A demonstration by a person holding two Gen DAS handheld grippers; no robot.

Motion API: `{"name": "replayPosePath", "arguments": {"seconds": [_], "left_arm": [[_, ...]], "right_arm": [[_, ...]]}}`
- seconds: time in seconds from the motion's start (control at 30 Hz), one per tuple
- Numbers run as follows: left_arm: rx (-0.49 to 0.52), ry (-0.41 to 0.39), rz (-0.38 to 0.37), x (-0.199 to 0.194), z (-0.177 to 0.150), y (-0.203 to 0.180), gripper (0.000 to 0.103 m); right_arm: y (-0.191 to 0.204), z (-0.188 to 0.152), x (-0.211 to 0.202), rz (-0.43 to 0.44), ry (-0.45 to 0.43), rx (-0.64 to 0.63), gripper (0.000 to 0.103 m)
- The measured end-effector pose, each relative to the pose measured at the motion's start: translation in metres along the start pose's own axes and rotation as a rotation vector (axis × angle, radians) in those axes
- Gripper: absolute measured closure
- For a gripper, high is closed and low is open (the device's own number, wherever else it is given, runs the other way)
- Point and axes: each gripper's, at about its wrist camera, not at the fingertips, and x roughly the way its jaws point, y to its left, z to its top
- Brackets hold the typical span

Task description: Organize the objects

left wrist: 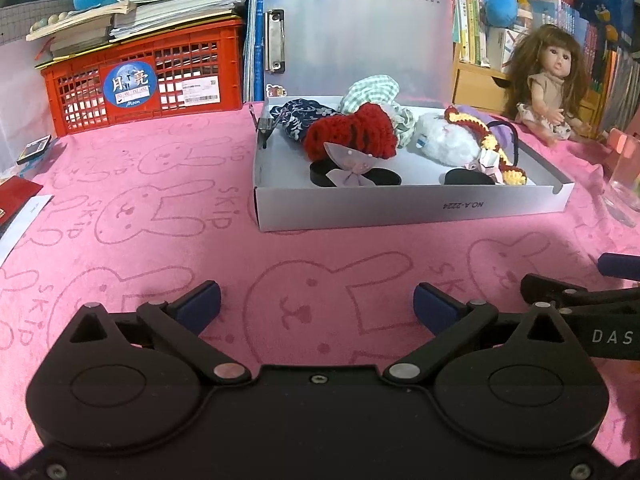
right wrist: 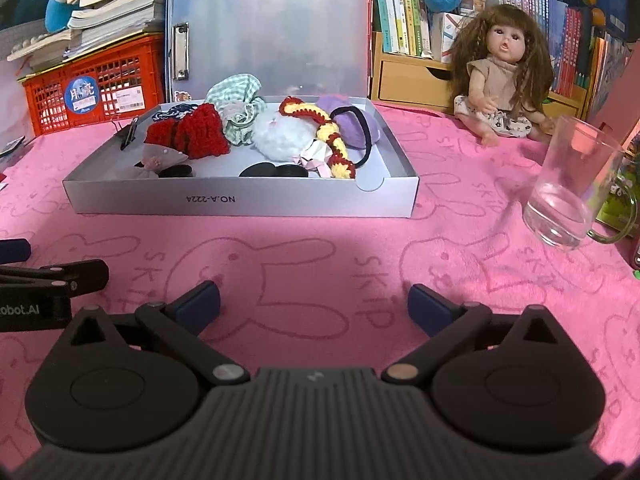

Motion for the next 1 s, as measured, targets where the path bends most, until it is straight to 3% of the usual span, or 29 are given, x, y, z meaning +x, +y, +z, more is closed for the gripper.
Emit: {"name": "replayPosePath", "arguments": {"seconds": [1.0], "left_arm": [[0.014, 0.007, 0.014, 0.0034, 0.0005, -0.002, 0.0]], "right_arm": [[-0.0008, 0.001, 0.002, -0.012, 0.005, 0.015, 0.0]]}}
